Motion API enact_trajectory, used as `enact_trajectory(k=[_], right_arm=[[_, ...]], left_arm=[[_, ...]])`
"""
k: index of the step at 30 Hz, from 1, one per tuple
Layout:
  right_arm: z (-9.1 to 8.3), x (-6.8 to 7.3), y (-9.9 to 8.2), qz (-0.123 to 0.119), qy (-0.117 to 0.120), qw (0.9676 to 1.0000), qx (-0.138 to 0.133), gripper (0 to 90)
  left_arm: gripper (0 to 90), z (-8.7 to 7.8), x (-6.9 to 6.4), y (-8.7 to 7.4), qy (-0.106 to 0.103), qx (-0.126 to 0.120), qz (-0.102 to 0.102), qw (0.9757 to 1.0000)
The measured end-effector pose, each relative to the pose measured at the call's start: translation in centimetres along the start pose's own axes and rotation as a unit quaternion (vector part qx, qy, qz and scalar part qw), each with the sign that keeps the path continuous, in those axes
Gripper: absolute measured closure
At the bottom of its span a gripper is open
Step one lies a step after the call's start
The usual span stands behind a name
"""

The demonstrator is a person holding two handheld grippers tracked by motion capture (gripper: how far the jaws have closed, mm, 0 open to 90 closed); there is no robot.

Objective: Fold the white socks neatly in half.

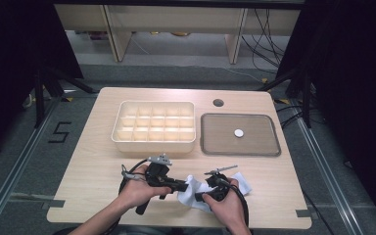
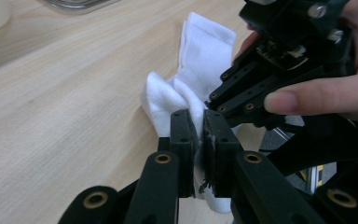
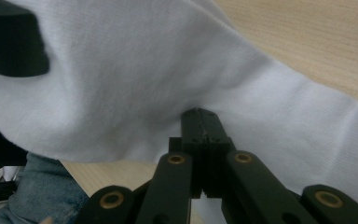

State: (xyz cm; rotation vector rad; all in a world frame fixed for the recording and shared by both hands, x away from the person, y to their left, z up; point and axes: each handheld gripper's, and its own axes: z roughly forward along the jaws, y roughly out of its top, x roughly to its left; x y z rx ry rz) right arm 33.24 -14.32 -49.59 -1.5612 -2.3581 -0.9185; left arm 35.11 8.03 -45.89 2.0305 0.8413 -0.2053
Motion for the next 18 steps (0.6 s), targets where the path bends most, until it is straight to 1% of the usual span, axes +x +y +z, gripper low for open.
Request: enact_trajectory(k=[1,2,3,4,6,7,8,9,10,11,12,14,15,16,17,18], right_arm=[[-0.1,-0.3,0.1,-0.013,-0.004,0.9999,-0.004,90.0],[-0.6,-0.4,0.1,-0.018,-0.006,0.9997,-0.018,90.0],[-0.6,-0.4,0.1,-0.018,-0.006,0.9997,-0.018,90.0],[-0.8,-0.3,0.1,-0.011,-0.009,0.9997,-0.02,90.0],[-1.1,-0.3,0.2,-0.01,-0.014,0.9996,-0.024,90.0],[-1.1,-0.1,0.2,-0.014,-0.008,0.9996,-0.024,90.0],[-1.0,-0.1,0.3,-0.014,-0.003,0.9997,-0.017,90.0],[-0.6,0.0,0.3,-0.015,-0.004,0.9998,-0.015,90.0],[-0.3,0.1,0.3,-0.02,-0.004,0.9996,-0.019,90.0],[-0.1,0.3,0.4,-0.011,-0.004,0.9999,-0.011,90.0],[0.2,0.3,0.4,-0.016,-0.002,0.9998,-0.008,90.0],[1.1,0.5,0.6,-0.016,0.006,0.9998,-0.003,90.0],[1.1,0.5,0.6,-0.016,0.006,0.9998,-0.003,90.0],[1.3,0.6,0.7,-0.013,0.01,0.9999,-0.001,90.0],[1.3,0.5,0.8,-0.018,0.012,0.9998,-0.002,90.0],[1.2,0.4,0.8,-0.019,0.015,0.9997,-0.004,90.0]], left_arm=[[82.9,-0.2,0.2,0.1,-0.005,0.004,0.002,1.0],[82.9,-0.2,0.2,0.1,-0.002,0.001,0.0,1.0],[82.9,-0.3,0.3,0.1,0.001,-0.001,-0.001,1.0],[82.9,-0.5,0.3,0.1,0.003,-0.001,0.0,1.0],[82.9,-0.6,0.3,0.2,-0.002,-0.002,0.0,1.0],[82.8,-0.6,0.3,0.2,-0.004,-0.002,0.001,1.0],[82.8,-0.6,0.1,0.2,0.002,-0.004,0.0,1.0],[82.8,-0.5,0.1,0.2,-0.002,-0.004,0.001,1.0],[82.8,-0.5,0.1,0.2,-0.008,-0.003,0.0,1.0],[82.8,-0.4,0.0,0.2,-0.008,-0.002,0.001,1.0],[82.8,-0.3,-0.1,0.1,-0.005,-0.003,0.003,1.0],[82.8,-0.3,0.0,0.0,-0.018,0.002,-0.002,0.9998],[82.8,-0.3,0.0,0.0,-0.018,0.002,-0.002,0.9998],[82.8,-0.3,-0.1,0.0,-0.012,0.001,-0.003,0.9999],[82.8,-0.4,0.1,0.0,-0.015,0.0,-0.005,0.9999],[82.8,-0.4,0.1,0.0,-0.006,-0.004,-0.004,1.0]])
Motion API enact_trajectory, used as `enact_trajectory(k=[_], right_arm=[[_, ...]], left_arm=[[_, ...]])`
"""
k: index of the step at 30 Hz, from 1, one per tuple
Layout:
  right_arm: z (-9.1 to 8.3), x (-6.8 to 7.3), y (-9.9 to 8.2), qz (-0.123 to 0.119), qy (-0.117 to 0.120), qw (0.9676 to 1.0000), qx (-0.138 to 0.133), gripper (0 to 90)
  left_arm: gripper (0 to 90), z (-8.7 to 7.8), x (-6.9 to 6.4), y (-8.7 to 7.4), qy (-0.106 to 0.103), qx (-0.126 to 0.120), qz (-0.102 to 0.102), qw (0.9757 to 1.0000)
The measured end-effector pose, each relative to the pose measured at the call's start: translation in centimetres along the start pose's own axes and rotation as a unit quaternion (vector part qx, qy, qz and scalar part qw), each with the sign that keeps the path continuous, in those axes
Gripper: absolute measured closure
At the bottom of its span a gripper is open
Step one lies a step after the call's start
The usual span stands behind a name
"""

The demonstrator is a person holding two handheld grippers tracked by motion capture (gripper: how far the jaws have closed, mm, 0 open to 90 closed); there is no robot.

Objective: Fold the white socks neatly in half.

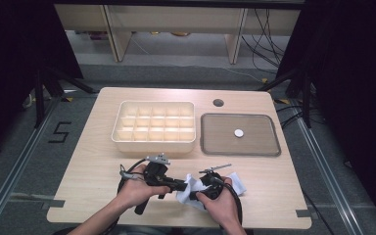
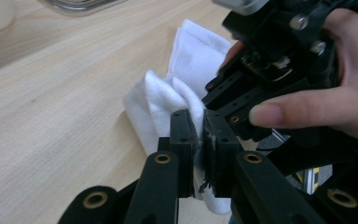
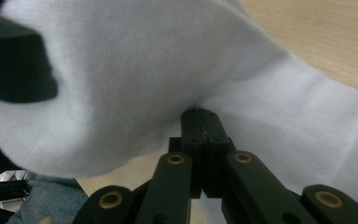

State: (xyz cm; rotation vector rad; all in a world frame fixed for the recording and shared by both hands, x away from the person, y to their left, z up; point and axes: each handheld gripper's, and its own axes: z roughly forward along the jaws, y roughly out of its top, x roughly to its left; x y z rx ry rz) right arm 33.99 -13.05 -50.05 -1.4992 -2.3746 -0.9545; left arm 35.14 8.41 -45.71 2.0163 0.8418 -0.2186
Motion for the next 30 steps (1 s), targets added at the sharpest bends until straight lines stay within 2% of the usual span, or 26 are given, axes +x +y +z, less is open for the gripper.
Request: enact_trajectory(k=[1,2,3,4,5,6,7,8,9,11,12,13,14,15,16,18,20,21,22,23,25,26,27,28,29,30], right_arm=[[-0.2,-0.1,0.0,0.001,-0.002,1.0,0.0,90.0],[-1.3,-0.7,0.1,0.004,-0.003,0.9999,-0.012,90.0],[-1.3,-0.7,0.1,0.004,-0.003,0.9999,-0.012,90.0],[-2.9,-1.8,0.1,0.012,-0.009,0.9993,-0.035,90.0],[-2.9,-1.8,0.1,0.012,-0.009,0.9993,-0.035,90.0],[-3.9,-2.4,0.0,0.025,-0.016,0.9985,-0.047,90.0],[-4.9,-3.3,-0.1,0.023,-0.025,0.9977,-0.058,90.0],[-7.1,-5.1,-0.3,0.051,-0.054,0.9953,-0.061,89.8],[-7.1,-5.1,-0.3,0.051,-0.054,0.9953,-0.061,89.8],[-9.5,-7.3,-1.0,0.083,-0.099,0.9887,-0.076,89.0],[-10.1,-7.8,-1.3,0.096,-0.102,0.9873,-0.076,88.6],[-10.8,-7.9,-1.5,0.139,-0.094,0.983,-0.076,88.2],[-11.5,-9.4,-2.0,0.118,-0.121,0.9822,-0.081,86.4],[-11.5,-9.4,-2.0,0.118,-0.121,0.9822,-0.081,86.4],[-11.7,-10.0,-2.2,0.115,-0.131,0.9812,-0.083,85.2],[-11.7,-10.9,-2.6,0.106,-0.114,0.9836,-0.091,82.1],[-11.4,-11.1,-2.8,0.101,-0.125,0.9838,-0.08,78.5],[-11.0,-10.4,-2.6,0.135,-0.114,0.9817,-0.072,77.7],[-10.7,-10.5,-2.8,0.118,-0.113,0.9836,-0.075,77.7],[-10.6,-10.4,-2.7,0.124,-0.109,0.9837,-0.072,78.1],[-10.4,-10.4,-2.7,0.121,-0.108,0.9845,-0.067,81.0],[-10.2,-10.4,-2.7,0.111,-0.106,0.9859,-0.067,83.8],[-10.2,-10.4,-2.7,0.111,-0.106,0.9859,-0.067,83.8],[-10.0,-10.3,-2.7,0.115,-0.095,0.9862,-0.07,84.4],[-10.0,-10.3,-2.8,0.103,-0.096,0.9878,-0.066,84.7],[-9.7,-10.2,-2.8,0.099,-0.105,0.9873,-0.067,85.0]], left_arm=[[82.8,-0.1,0.2,0.0,-0.003,0.003,0.0,1.0],[82.8,-0.4,0.3,0.0,0.002,0.001,-0.004,1.0],[82.8,-0.4,0.3,0.0,0.002,0.001,-0.004,1.0],[82.7,-0.4,0.4,0.1,0.001,-0.002,-0.005,1.0],[82.8,-0.4,0.4,0.1,0.001,-0.002,-0.005,1.0],[82.8,-0.4,0.5,0.1,0.0,0.0,-0.004,1.0],[82.7,-0.4,0.5,0.0,0.005,-0.002,-0.004,1.0],[82.7,-0.3,0.5,0.0,0.006,-0.004,-0.006,1.0],[82.7,-0.3,0.5,0.0,0.006,-0.004,-0.006,1.0],[82.7,-0.3,0.5,0.0,-0.001,-0.004,-0.006,1.0],[82.7,-0.2,0.5,0.0,-0.001,-0.004,-0.007,1.0],[82.6,-0.2,0.5,0.0,-0.002,-0.002,-0.006,1.0],[82.6,-0.1,0.5,0.0,0.001,-0.003,-0.007,1.0],[82.6,-0.1,0.5,0.1,0.002,-0.002,-0.006,1.0],[82.6,-0.1,0.4,0.1,0.002,-0.002,-0.006,1.0],[82.6,-0.1,0.4,0.0,0.001,-0.002,-0.007,1.0],[82.5,-0.1,0.4,0.0,0.002,-0.001,-0.008,1.0],[82.5,-0.1,0.4,0.1,0.002,-0.002,-0.008,1.0],[82.5,-0.2,0.3,0.1,0.002,-0.001,-0.007,1.0],[82.5,-0.2,0.3,0.1,0.001,-0.001,-0.007,1.0],[82.5,-0.2,0.2,0.2,0.0,-0.003,-0.006,1.0],[82.5,-0.2,0.2,0.3,0.0,-0.003,-0.006,1.0],[82.5,-0.2,0.2,0.3,-0.007,-0.003,-0.003,1.0],[82.5,-0.2,0.2,0.3,-0.008,-0.004,-0.003,1.0],[82.5,-0.2,0.2,0.4,-0.007,-0.005,-0.004,1.0],[82.4,-0.2,0.1,0.4,-0.008,-0.005,-0.005,0.9999]])
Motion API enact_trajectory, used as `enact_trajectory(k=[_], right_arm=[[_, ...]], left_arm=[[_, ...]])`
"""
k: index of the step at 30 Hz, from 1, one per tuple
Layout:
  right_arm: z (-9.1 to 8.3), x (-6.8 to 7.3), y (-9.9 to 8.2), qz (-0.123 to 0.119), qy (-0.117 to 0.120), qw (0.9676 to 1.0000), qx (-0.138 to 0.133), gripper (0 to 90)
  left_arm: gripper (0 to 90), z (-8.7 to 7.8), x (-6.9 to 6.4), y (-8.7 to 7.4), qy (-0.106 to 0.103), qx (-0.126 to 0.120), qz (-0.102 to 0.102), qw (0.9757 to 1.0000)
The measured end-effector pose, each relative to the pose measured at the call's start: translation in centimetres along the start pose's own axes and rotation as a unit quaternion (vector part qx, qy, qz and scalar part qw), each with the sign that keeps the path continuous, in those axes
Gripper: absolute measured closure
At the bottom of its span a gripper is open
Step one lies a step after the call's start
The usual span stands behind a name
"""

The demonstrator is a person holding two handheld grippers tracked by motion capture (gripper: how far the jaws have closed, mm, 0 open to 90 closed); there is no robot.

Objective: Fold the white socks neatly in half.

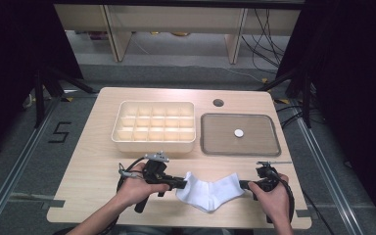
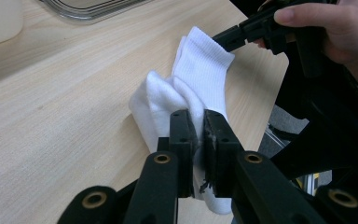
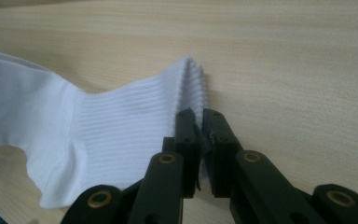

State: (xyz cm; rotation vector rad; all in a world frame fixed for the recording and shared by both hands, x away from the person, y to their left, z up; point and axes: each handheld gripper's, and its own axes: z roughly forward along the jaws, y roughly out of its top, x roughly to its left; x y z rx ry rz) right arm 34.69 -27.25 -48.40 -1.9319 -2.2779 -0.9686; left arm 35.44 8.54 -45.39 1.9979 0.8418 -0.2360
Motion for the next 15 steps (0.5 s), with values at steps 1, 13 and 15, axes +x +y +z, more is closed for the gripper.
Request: enact_trajectory(k=[1,13,15], right_arm=[[0.0,0.0,0.0,0.0,0.0,1.0,0.0,85.0],[-1.6,-0.2,0.4,-0.042,0.0,0.9965,-0.073,90.0],[-2.0,0.9,0.4,-0.006,0.015,0.9991,-0.039,90.0]], left_arm=[[82.4,0.0,0.0,0.0,0.0,-0.001,0.0,1.0],[82.3,-0.3,0.2,0.0,0.006,-0.004,-0.002,1.0],[82.3,-0.2,0.2,0.0,0.01,-0.006,-0.004,0.9999]])
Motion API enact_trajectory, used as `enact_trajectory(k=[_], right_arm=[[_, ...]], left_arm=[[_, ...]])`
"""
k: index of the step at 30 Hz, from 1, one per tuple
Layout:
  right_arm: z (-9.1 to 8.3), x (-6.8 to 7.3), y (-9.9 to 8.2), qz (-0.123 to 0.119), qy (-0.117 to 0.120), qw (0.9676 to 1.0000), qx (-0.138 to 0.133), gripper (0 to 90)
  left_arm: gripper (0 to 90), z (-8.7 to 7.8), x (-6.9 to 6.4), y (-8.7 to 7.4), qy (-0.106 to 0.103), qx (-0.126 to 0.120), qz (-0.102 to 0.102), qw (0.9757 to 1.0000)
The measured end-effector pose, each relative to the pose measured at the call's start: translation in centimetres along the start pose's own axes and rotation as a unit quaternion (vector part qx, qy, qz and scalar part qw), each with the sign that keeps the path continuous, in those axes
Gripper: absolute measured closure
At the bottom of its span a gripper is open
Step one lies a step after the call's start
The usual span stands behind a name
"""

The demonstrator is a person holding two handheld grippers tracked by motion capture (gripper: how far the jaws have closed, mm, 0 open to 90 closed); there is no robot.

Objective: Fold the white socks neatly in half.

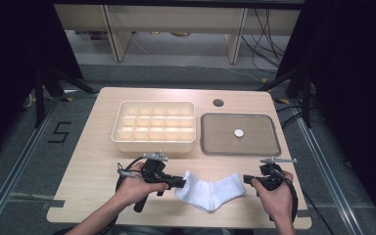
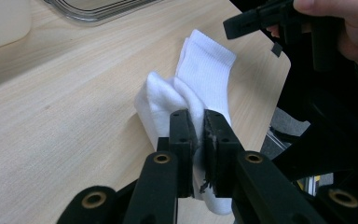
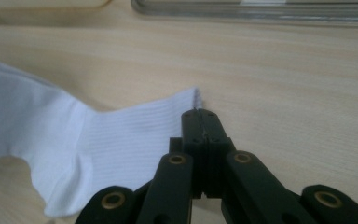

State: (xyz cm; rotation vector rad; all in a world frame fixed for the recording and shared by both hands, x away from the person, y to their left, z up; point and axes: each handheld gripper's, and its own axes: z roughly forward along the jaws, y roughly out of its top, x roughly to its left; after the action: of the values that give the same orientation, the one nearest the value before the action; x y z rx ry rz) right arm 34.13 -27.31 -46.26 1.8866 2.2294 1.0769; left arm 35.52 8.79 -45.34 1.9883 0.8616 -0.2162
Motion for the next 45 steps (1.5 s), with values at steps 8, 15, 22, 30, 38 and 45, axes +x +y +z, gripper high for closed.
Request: enact_trajectory(k=[8,15,22,30,38,45], right_arm=[[1.9,-0.5,-0.5,-0.043,-0.011,0.9986,0.029,90.0],[2.4,-0.3,-0.7,-0.047,-0.021,0.9982,0.031,90.0],[2.6,0.6,-0.8,-0.033,-0.008,0.9987,0.038,90.0],[1.9,-0.8,-0.2,-0.04,-0.046,0.9978,0.026,90.0],[2.8,-0.6,-0.6,-0.049,-0.04,0.9973,0.036,90.0],[3.3,0.1,-0.6,-0.062,-0.037,0.9968,0.036,90.0]], left_arm=[[82.2,-0.1,-0.1,0.3,-0.005,-0.003,0.004,1.0],[82.3,0.0,-0.5,0.3,-0.007,0.0,0.009,0.9999],[82.3,0.2,-0.7,0.4,-0.009,-0.001,0.012,0.9999],[82.4,0.1,-0.6,0.5,-0.009,-0.001,0.013,0.9999],[82.4,0.3,-0.9,0.5,-0.01,-0.001,0.011,0.9999],[82.4,0.5,-1.3,0.6,-0.015,0.0,0.018,0.9997]])
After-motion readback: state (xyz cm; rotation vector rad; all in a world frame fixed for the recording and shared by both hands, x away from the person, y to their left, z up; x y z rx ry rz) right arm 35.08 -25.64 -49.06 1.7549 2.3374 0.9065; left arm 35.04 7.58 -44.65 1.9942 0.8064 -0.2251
